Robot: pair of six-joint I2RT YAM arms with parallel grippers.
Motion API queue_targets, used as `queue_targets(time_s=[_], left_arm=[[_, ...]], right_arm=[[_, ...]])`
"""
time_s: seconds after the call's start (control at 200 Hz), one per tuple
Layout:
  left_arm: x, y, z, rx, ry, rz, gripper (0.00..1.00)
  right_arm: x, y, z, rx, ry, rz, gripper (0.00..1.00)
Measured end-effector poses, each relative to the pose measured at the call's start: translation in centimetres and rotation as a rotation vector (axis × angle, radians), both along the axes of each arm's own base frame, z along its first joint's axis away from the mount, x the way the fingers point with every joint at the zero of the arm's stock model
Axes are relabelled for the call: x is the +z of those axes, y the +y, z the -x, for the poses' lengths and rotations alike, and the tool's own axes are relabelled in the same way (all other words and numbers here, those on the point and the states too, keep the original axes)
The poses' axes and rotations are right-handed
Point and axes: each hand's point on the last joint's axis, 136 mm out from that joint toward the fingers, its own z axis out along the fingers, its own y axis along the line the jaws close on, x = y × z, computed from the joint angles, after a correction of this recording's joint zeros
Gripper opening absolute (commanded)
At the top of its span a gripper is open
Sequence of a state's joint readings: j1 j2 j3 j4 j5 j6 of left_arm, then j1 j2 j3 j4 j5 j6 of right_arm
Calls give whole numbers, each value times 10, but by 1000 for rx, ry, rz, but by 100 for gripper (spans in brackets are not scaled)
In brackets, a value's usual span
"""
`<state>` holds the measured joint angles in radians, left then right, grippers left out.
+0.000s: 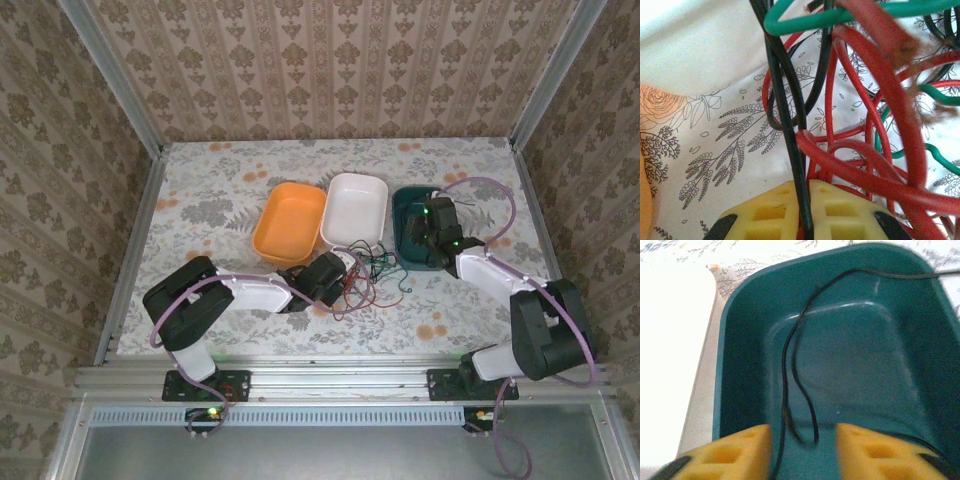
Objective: Untangle the cables
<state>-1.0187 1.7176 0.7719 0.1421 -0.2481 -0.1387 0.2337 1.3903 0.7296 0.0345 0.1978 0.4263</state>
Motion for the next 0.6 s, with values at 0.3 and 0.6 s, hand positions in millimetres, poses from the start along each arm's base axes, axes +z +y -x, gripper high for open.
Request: queue_targets(time_s=[0.3, 0.6], left_arm=[[0, 0, 0, 0, 0, 1, 0], [1, 0, -1, -1, 10, 8, 0]], right_arm=[[41, -28, 0, -153, -84, 28, 58], [33, -76, -34, -461, -26, -30, 58]])
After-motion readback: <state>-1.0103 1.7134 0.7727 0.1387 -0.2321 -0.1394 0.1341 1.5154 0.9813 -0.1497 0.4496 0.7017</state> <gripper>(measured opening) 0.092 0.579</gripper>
